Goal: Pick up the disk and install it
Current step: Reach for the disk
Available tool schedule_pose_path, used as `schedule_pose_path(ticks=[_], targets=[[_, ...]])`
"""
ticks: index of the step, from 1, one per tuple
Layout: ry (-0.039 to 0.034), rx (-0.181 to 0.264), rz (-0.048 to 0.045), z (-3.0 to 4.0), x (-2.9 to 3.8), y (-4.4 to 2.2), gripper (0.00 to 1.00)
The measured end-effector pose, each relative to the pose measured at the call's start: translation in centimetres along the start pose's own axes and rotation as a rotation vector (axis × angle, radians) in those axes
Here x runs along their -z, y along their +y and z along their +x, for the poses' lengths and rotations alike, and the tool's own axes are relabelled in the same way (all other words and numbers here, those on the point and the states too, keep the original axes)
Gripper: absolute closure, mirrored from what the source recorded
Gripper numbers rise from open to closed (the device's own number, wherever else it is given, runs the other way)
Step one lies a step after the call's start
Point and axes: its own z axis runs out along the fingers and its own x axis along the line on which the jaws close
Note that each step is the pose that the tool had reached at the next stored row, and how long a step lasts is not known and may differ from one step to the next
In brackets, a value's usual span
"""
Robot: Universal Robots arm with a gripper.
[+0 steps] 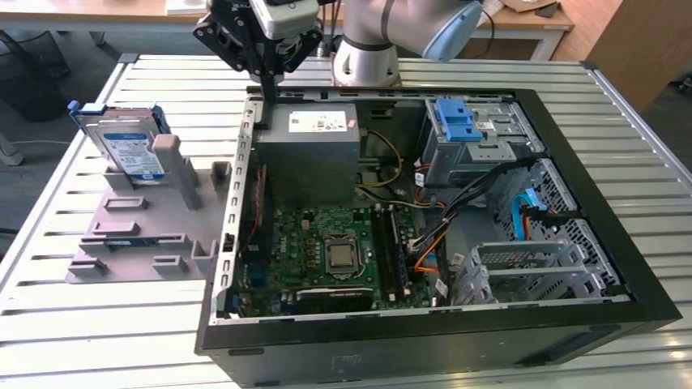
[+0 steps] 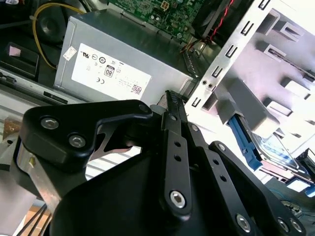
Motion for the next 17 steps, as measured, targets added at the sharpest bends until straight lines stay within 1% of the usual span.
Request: schedule_pose_path(ticks=[5, 17], targets=[[-0.0001, 0.0, -0.0001, 0.15, 0.0, -0.01, 0.89], [-0.0001, 0.0, -0.0001, 1.37, 0.0, 0.1, 0.89]])
